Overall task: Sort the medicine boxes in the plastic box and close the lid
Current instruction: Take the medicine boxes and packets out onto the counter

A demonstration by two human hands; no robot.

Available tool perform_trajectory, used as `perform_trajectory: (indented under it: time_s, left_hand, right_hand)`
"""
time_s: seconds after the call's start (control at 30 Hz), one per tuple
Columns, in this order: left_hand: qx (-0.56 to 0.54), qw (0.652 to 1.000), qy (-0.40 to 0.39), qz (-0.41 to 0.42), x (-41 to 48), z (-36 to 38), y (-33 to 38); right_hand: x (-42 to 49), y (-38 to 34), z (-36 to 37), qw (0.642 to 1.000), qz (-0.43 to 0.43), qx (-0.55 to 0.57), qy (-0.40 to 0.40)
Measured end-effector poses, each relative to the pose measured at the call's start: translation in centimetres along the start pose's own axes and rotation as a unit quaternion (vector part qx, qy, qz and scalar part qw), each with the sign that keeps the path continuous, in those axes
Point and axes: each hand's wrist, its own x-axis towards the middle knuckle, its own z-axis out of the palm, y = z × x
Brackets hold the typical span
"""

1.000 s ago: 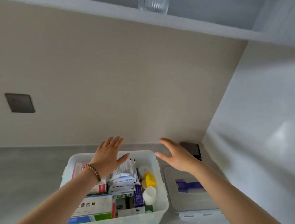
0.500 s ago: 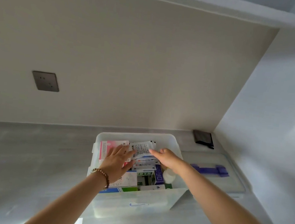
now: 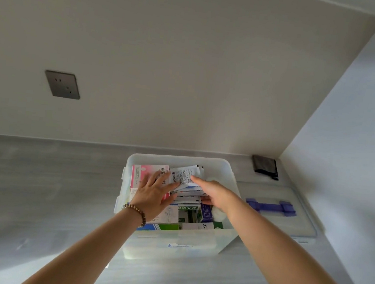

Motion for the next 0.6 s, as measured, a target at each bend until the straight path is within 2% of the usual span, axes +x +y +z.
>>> perform_trajectory:
  time_s: [0.2, 0.4, 0.6]
  left_hand:
    - [0.005, 1.0, 0.007, 0.002, 0.1, 0.4, -0.3]
    - [-0.013, 1.0, 0.014, -0.003, 0.1, 0.3, -0.2]
    - [-0.145, 0.988, 0.037, -0.048, 0.2, -0.8, 0.2]
  right_hand:
    - [0.4, -0.9, 0.3, 0.998, -0.016, 0.033, -0.042]
    - [2.0, -0.2, 0.7, 1.0, -0.011, 0.026, -0.014]
    - [1.4, 0.1, -0.4, 0.994, -0.055, 0.092, 0.025]
